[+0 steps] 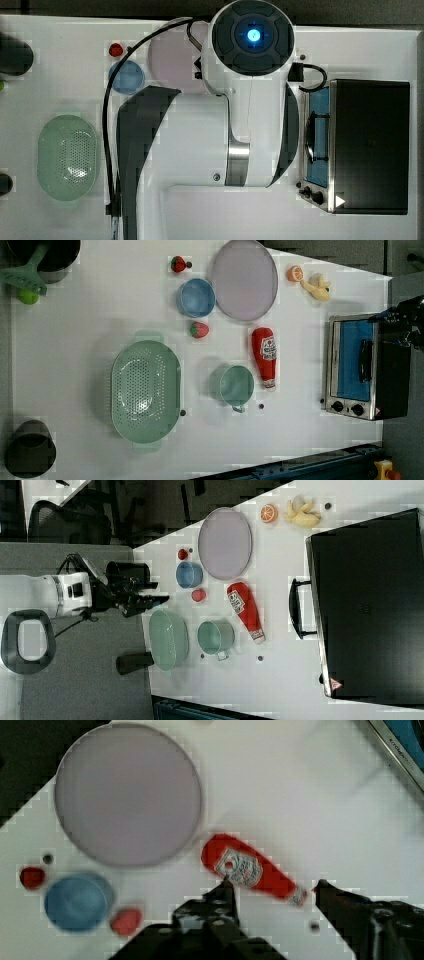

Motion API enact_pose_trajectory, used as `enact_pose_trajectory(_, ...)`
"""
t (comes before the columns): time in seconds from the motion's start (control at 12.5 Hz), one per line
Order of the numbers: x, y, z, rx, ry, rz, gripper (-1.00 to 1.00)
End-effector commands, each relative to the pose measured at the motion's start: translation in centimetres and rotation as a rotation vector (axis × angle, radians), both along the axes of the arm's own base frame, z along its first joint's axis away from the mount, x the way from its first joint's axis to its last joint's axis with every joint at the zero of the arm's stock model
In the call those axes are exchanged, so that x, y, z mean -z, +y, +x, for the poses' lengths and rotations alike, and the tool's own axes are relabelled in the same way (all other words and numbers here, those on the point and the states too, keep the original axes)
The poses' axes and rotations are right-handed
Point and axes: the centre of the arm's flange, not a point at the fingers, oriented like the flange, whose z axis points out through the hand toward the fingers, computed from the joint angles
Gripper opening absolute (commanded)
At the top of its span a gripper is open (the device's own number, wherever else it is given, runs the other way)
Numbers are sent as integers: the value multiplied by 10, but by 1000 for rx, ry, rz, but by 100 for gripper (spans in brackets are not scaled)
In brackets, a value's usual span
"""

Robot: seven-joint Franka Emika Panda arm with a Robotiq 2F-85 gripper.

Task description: Pick Ketchup from the table and place it in strainer.

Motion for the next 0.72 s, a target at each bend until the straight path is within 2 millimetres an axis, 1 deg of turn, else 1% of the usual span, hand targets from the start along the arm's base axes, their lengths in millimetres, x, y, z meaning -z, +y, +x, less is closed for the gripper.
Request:
enact_pose_trajectory(0.08, -90, 15, -124, 87, 25, 6, 59)
enact_pose_trajectory(0.24, -82, 15, -120, 85, 33, 7, 100)
enact_pose_trajectory(0.4, -63, 17, -114, 80, 70, 8, 100)
enact_pose_trajectory(0.56, -35, 17, -105, 64, 119, 10, 100)
enact_pose_trajectory(0.72, -4, 17, -92, -10, 144, 20, 100)
